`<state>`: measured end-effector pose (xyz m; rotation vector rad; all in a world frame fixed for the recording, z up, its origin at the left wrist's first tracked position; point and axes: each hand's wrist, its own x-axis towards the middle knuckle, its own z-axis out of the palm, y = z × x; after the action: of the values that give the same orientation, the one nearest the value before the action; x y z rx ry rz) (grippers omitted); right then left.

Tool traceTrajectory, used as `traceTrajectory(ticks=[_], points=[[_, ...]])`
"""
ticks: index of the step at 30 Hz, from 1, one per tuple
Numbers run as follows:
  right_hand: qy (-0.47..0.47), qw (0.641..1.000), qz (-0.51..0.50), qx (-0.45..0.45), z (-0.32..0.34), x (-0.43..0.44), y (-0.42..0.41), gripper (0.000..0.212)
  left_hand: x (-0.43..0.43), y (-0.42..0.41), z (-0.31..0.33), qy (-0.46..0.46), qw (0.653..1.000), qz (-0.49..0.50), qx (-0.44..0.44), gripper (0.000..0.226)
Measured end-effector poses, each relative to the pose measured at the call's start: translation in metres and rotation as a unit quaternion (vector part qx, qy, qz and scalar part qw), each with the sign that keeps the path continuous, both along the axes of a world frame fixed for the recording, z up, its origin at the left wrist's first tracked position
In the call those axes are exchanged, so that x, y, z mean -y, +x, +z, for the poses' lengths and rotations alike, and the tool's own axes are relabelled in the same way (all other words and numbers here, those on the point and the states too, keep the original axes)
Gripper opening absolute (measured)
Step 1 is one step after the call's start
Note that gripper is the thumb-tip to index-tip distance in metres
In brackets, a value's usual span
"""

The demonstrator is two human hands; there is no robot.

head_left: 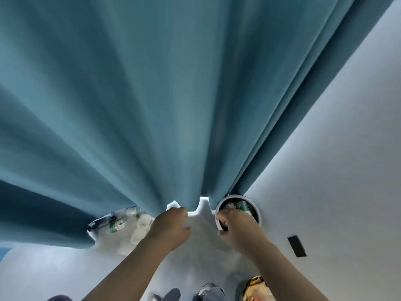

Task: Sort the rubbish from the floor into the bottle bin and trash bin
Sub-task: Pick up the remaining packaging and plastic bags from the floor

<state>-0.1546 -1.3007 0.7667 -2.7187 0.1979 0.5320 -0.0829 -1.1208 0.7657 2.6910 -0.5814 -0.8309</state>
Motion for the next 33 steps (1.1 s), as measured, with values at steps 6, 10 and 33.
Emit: traceTrajectory(ticks=[6,10,33], points=[[-0.020,0.995,0.092,0.008,0.000,-0.089,0.042,0.032,-0.102,0.010,0.001,-0.007,0.996,0.083,0.016,0.039],[-0.025,0.989,0.142,0.015,0.001,-0.150,0.061,0.035,-0.165,0.009,0.000,0.001,0.992,0.129,0.009,0.039],[-0.008,0.951,0.310,0.012,0.009,-0.298,0.170,0.037,-0.307,0.051,0.011,0.012,0.948,0.317,0.022,0.035]])
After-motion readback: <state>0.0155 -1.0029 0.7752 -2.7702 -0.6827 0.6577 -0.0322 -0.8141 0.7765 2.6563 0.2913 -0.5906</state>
